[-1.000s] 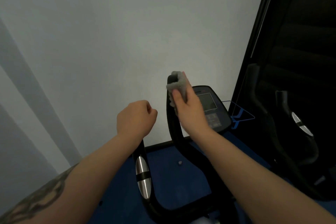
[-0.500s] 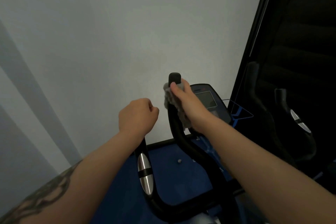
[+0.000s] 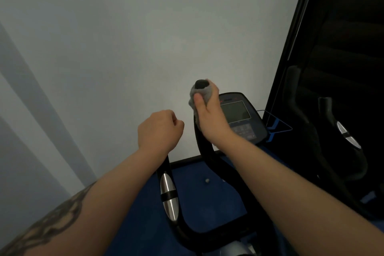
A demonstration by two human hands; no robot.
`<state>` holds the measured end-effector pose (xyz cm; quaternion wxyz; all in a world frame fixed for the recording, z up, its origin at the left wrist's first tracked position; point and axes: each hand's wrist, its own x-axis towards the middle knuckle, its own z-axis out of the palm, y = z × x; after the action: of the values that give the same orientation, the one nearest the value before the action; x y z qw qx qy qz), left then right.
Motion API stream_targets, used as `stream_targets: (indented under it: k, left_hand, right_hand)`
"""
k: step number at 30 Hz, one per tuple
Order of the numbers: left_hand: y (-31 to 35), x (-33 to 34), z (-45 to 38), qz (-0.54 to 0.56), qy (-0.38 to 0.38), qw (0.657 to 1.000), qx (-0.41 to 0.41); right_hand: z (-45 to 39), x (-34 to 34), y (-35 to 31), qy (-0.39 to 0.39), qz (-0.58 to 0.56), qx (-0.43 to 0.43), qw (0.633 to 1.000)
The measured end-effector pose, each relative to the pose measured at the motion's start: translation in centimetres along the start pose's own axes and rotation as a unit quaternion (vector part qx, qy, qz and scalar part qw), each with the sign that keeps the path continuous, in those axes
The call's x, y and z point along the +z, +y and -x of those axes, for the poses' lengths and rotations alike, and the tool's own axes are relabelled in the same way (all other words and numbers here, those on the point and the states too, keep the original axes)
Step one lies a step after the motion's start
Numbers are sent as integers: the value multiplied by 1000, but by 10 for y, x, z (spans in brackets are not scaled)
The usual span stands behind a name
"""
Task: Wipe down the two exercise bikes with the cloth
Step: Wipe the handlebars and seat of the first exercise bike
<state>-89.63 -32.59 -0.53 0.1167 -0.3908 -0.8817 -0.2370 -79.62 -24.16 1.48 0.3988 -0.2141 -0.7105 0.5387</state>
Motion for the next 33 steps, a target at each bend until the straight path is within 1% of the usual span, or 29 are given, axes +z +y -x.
stream_targets:
  k: [1, 2, 3, 5, 6, 7, 9, 11, 12, 13, 14, 15, 16, 19, 20, 21, 23, 25, 26, 28, 29, 30, 32, 33]
  left_hand:
    - [0, 0, 0, 0, 2, 1000, 1]
    - [0, 1, 0, 1, 3, 1000, 2]
    - [0, 1, 0, 1, 2, 1000, 3]
    - [-1, 1, 0, 1, 0, 1000, 3]
    - [-1, 1, 1, 2, 1, 1000, 4]
    - [-1, 1, 1, 3, 2, 1000, 2]
    - [-1, 1, 0, 5, 2, 1000, -3]
    - [0, 1, 0, 3, 1, 1000, -6]
    - [0, 1, 0, 1, -1, 1000, -5]
    - [-1, 1, 0, 1, -1, 1000, -3]
    - [-1, 1, 0, 4, -1, 1000, 1]
    - [-1, 1, 1, 5, 1, 1000, 5]
    - [-1, 1, 1, 4, 2, 1000, 7]
    - [-1, 1, 1, 1, 5, 1000, 4]
    - [-1, 1, 1, 0, 6, 1000, 3]
    - [-1, 1, 1, -1, 6, 1000, 1]
    - [0, 1, 1, -1, 6, 1000, -4]
    - [0, 0, 1, -1, 3, 1000, -3]
    - [1, 0, 1, -2, 2, 1000, 1]
    - [1, 0, 1, -3, 1, 1000, 5]
    - [1, 0, 1, -3, 1, 1000, 7]
    - [0, 0, 1, -3, 0, 1000, 8]
    - [-1, 0, 0, 0, 0, 1000, 8]
    - [-1, 0, 0, 2, 2, 1000, 9]
  right_hand:
    - [5, 4, 7, 12, 22, -4, 1000]
    - [11, 2, 14, 5, 48, -1, 999]
    - [17, -4, 20, -21, 75, 11, 997]
    - [29, -22, 26, -99, 111, 52, 987]
    - [31, -30, 24, -116, 113, 65, 985]
    - [28, -36, 21, -105, 108, 61, 987]
    - [17, -35, 9, -32, 74, 28, 996]
    - [5, -17, -1, 30, 13, 11, 999]
    - [3, -4, -3, 58, 25, 4, 998]
    - [6, 8, -1, 85, 64, -4, 994]
    - [12, 16, 6, 103, 103, -11, 989]
    - [19, 19, 10, 103, 128, -10, 986]
    - [25, 16, 15, 83, 140, 2, 987]
    - [30, -13, 19, -37, 158, 73, 984]
    - [27, -24, 16, -61, 159, 85, 982]
    - [23, -32, 11, -63, 144, 82, 984]
    - [12, -31, -2, -21, 93, 46, 994]
    - [5, -12, -9, 6, 19, 26, 999]
    - [4, -1, -6, 24, 6, 25, 999]
    - [9, 9, 4, 46, 59, 28, 997]
    - [14, 6, 11, 37, 85, 30, 995]
    - [22, 0, 19, 12, 91, 37, 995]
    - [44, -18, 31, -65, 77, 71, 992]
    - [55, -30, 34, -108, 89, 97, 985]
